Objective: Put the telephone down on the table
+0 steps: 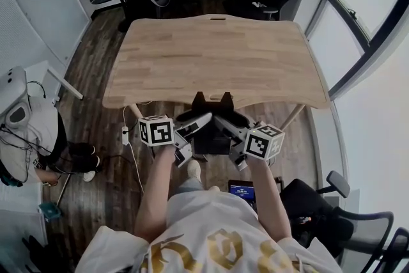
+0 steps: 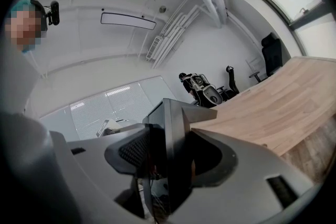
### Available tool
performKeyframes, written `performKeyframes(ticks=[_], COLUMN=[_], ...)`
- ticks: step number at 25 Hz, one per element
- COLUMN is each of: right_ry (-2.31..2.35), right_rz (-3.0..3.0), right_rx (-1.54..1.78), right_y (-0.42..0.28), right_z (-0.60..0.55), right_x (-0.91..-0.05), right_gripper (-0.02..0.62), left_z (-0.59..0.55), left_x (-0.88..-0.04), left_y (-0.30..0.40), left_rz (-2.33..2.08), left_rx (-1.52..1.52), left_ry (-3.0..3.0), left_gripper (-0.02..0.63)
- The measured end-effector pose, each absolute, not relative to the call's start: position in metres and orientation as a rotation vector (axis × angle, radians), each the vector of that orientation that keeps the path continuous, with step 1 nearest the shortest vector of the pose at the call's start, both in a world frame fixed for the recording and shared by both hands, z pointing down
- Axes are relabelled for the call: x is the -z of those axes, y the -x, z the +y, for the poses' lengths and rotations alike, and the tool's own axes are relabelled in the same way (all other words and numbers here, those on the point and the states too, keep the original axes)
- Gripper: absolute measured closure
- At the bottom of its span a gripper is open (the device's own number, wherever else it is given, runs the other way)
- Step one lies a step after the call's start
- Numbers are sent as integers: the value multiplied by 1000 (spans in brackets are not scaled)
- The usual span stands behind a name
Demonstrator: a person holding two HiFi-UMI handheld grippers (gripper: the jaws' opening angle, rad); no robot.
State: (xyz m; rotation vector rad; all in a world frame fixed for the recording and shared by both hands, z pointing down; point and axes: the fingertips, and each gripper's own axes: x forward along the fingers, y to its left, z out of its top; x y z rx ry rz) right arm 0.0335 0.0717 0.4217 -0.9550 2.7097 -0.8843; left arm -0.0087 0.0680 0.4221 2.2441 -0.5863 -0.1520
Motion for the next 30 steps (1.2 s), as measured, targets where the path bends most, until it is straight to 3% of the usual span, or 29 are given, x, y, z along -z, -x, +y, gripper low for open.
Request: performKeyframes(ticks=[16,30], right_ry=[1007,1047], right_rz=[2673,2644], right_rx=[945,1030], right_y=[-59,-22], right_z=[-82,-289], right_x=[-450,-474], right_gripper=[353,353], left_z=[-88,-295], left_x=[-451,-475], left_y=[-18,19], left_rz=[-531,-484], left_rx=[126,106], left_ry=[-2225,-2171], left_gripper=[362,362])
